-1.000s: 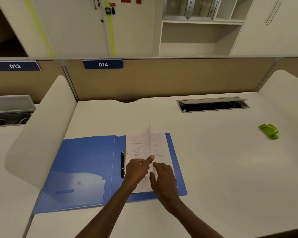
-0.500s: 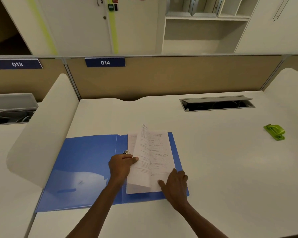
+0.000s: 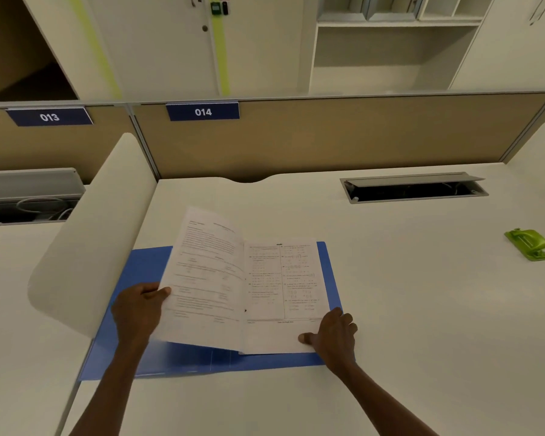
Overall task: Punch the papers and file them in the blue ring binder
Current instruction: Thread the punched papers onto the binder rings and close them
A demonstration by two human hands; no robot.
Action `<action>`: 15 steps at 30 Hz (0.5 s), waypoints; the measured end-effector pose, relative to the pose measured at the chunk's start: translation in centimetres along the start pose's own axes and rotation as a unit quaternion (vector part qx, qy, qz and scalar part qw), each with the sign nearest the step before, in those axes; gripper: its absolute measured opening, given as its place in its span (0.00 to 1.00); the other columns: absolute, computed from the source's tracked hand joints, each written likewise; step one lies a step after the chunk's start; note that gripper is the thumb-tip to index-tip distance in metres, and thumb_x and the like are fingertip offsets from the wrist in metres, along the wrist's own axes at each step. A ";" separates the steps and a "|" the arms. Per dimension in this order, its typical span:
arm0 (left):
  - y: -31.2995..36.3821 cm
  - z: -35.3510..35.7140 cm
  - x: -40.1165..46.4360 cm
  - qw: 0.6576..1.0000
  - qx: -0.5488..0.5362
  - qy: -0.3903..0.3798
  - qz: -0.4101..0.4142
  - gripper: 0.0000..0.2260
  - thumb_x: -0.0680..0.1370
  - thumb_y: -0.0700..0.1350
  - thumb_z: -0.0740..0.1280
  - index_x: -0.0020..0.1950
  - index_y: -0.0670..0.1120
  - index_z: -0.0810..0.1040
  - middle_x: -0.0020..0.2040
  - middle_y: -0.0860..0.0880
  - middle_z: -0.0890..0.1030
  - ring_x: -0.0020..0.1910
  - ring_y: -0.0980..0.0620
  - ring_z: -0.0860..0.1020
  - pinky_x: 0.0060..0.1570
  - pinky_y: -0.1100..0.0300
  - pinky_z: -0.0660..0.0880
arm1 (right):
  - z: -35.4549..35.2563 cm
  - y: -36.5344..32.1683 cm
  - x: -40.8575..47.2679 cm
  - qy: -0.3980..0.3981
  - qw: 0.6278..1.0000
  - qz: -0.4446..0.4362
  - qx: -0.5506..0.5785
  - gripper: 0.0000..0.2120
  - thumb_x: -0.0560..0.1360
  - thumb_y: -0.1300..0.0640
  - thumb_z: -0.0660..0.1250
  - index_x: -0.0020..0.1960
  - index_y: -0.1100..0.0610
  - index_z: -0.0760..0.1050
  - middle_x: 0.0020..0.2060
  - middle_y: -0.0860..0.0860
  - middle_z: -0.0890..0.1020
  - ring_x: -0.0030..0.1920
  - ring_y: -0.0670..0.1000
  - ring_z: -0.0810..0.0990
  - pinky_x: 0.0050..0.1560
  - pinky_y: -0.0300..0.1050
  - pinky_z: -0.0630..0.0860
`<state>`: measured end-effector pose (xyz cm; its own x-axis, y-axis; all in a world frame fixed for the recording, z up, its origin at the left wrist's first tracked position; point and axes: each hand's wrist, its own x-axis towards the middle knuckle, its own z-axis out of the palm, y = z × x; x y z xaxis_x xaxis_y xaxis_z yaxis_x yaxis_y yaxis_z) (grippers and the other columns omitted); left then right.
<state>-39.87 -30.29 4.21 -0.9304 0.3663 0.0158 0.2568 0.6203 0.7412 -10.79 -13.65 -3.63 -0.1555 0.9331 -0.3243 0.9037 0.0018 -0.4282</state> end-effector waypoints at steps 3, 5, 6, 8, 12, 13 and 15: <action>-1.7 -0.3 0.5 0.999 0.033 0.023 -0.017 0.08 0.72 0.42 0.72 0.47 0.38 0.82 0.43 0.40 0.83 0.37 0.47 0.76 0.38 0.57 0.70 | 0.0 0.2 -0.1 0.003 1.000 -0.005 0.006 0.40 0.63 0.43 0.78 0.63 0.58 0.61 0.59 0.55 0.70 0.60 0.55 0.71 0.59 0.49 0.75; -2.7 -0.2 0.8 0.998 0.047 0.028 -0.028 0.07 0.72 0.41 0.73 0.44 0.37 0.82 0.41 0.39 0.83 0.34 0.46 0.75 0.37 0.58 0.71 | -0.1 0.2 -0.1 0.005 1.000 -0.008 0.014 0.40 0.62 0.44 0.79 0.63 0.58 0.61 0.59 0.55 0.70 0.60 0.55 0.71 0.59 0.50 0.75; -3.3 -0.1 0.9 0.998 0.056 0.025 -0.035 0.07 0.72 0.41 0.72 0.42 0.37 0.82 0.38 0.39 0.82 0.33 0.45 0.75 0.35 0.59 0.70 | -0.1 0.3 -0.1 0.005 1.000 -0.010 0.017 0.40 0.62 0.44 0.79 0.63 0.58 0.61 0.59 0.55 0.70 0.60 0.55 0.72 0.59 0.50 0.75; -4.3 -0.1 1.0 0.996 0.077 0.025 -0.048 0.06 0.72 0.40 0.72 0.42 0.36 0.82 0.38 0.38 0.82 0.34 0.42 0.77 0.36 0.59 0.71 | -0.2 0.3 -0.2 0.007 1.000 -0.013 0.019 0.40 0.62 0.43 0.79 0.63 0.58 0.62 0.59 0.55 0.70 0.60 0.55 0.72 0.59 0.49 0.76; -4.9 1.0 -0.1 0.988 0.140 0.066 -0.013 0.10 0.72 0.36 0.70 0.50 0.31 0.77 0.46 0.31 0.80 0.46 0.32 0.79 0.45 0.45 0.74 | 0.0 0.3 -0.4 0.012 1.000 -0.016 0.020 0.39 0.63 0.43 0.78 0.63 0.57 0.61 0.59 0.54 0.71 0.59 0.53 0.71 0.58 0.47 0.75; -4.2 1.7 -0.9 0.988 0.135 0.073 0.007 0.12 0.72 0.36 0.69 0.54 0.31 0.76 0.49 0.32 0.79 0.48 0.33 0.78 0.47 0.43 0.74 | 0.0 0.3 -0.4 0.014 1.000 -0.016 0.020 0.39 0.63 0.43 0.78 0.63 0.57 0.61 0.59 0.54 0.71 0.59 0.53 0.71 0.58 0.47 0.75; -1.7 3.6 -3.1 0.992 0.080 0.045 0.086 0.12 0.74 0.37 0.68 0.56 0.35 0.77 0.50 0.37 0.81 0.48 0.38 0.79 0.49 0.46 0.76 | 0.0 0.4 -0.5 0.017 1.000 -0.018 0.017 0.39 0.63 0.43 0.78 0.63 0.57 0.61 0.58 0.53 0.71 0.59 0.52 0.71 0.57 0.46 0.75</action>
<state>-36.52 -30.01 0.50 -0.8874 0.4163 0.1980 0.4447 0.6598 0.6058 -10.35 -14.08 -3.69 -0.1731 0.9443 -0.2798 0.8832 0.0231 -0.4684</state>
